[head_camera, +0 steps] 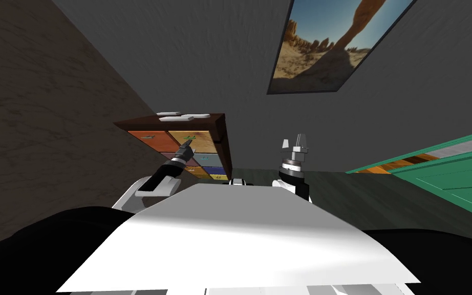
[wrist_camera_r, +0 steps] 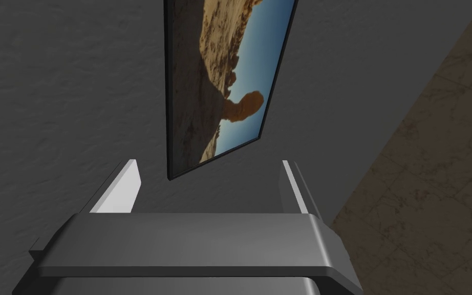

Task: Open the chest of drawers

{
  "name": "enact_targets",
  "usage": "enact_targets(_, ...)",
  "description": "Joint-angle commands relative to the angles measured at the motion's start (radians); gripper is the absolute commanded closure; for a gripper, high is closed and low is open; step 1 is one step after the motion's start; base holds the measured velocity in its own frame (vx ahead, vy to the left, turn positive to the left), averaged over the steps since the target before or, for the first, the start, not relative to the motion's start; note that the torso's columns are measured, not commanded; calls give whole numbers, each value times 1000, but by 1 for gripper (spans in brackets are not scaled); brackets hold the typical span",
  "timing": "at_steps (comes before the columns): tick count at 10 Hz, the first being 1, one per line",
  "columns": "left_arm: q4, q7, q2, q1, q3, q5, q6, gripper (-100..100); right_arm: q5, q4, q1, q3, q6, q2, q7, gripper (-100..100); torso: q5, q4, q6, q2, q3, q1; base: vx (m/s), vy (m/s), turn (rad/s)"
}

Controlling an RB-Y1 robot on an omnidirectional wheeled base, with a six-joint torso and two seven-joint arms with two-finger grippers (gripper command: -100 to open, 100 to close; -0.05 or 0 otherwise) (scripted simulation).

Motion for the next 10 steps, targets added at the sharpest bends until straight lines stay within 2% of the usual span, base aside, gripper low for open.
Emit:
enact_targets(1,-20,16,18,-6,34,8,4,-100,0,0,0,0,0,0,0,0,0,0,0,1,0,-1,-3,4,-14)
enact_targets(4,-31,23,29,-4,42,13,10,-100,0,0,0,0,0,0,0,0,0,1,0,2,1,-1,-4,3,-5)
enact_targets(8,-109,45,65,5,69,29,27,-100,0,0,0,0,0,0,0,0,-2,1,1,3,2,-4,0,1,-4)
enact_targets(10,-130,48,70,6,73,31,29,-100,0,0,0,0,0,0,0,0,-3,1,2,4,3,-8,2,4,-3)
